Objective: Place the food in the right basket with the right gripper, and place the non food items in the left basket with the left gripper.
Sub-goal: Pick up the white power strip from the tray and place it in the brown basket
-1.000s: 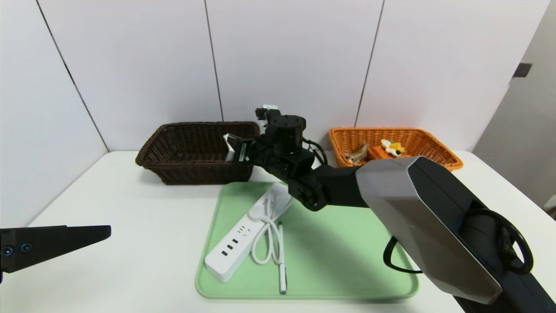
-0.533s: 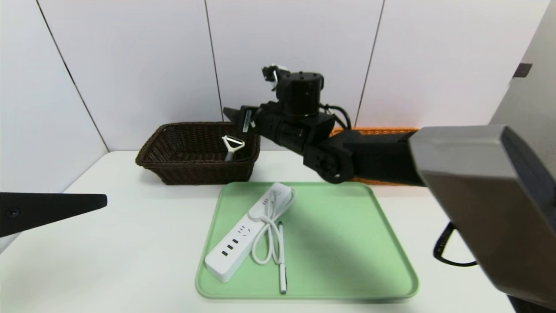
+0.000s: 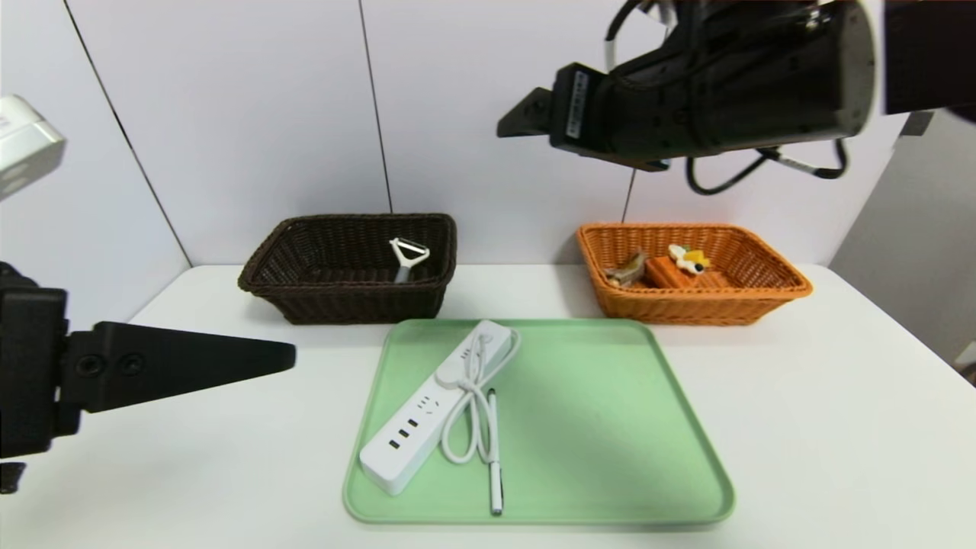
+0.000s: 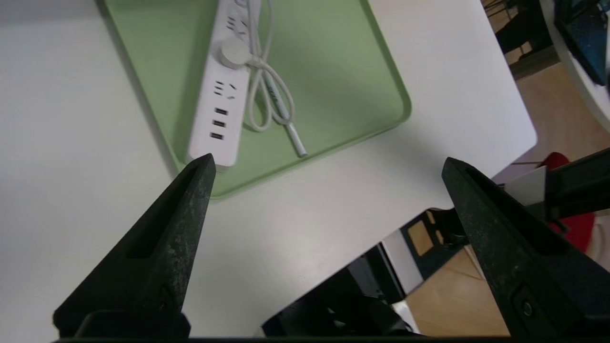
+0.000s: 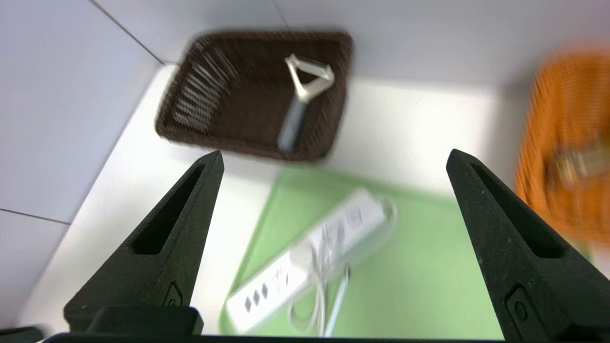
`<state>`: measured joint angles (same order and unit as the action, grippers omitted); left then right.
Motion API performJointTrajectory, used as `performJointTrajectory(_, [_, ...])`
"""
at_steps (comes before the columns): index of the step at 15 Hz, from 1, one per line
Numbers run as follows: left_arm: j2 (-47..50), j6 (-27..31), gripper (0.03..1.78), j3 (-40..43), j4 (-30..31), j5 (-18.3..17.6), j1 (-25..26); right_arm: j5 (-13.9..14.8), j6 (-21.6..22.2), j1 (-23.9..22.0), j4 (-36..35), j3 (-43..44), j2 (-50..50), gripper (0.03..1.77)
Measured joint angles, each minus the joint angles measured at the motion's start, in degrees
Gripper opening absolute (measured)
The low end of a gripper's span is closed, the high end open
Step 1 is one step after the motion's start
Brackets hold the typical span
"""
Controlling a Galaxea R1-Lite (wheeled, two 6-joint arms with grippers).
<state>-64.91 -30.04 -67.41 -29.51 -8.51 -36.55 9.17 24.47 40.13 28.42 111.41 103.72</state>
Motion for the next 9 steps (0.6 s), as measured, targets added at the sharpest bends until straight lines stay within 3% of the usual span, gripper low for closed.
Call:
performJointTrajectory(3, [-8.16, -7.75, 1.69, -1.66, 0.22, 5.4, -3.94, 0.8, 15.96, -3.47, 17.73, -1.05, -5.38, 1.65])
performJointTrajectory(5, [-14.57, -9.87, 1.69, -4.28, 0.2, 8.4, -5.01, 0.63, 23.02, -7.5, 25.27, -6.06, -8.63, 1.66])
performJointTrajectory(9, [-27.06, -17.79, 1.69, -16.9, -6.23, 9.56, -7.61, -2.08, 24.37, -16.07, 23.24, -19.76, -14.82, 1.68])
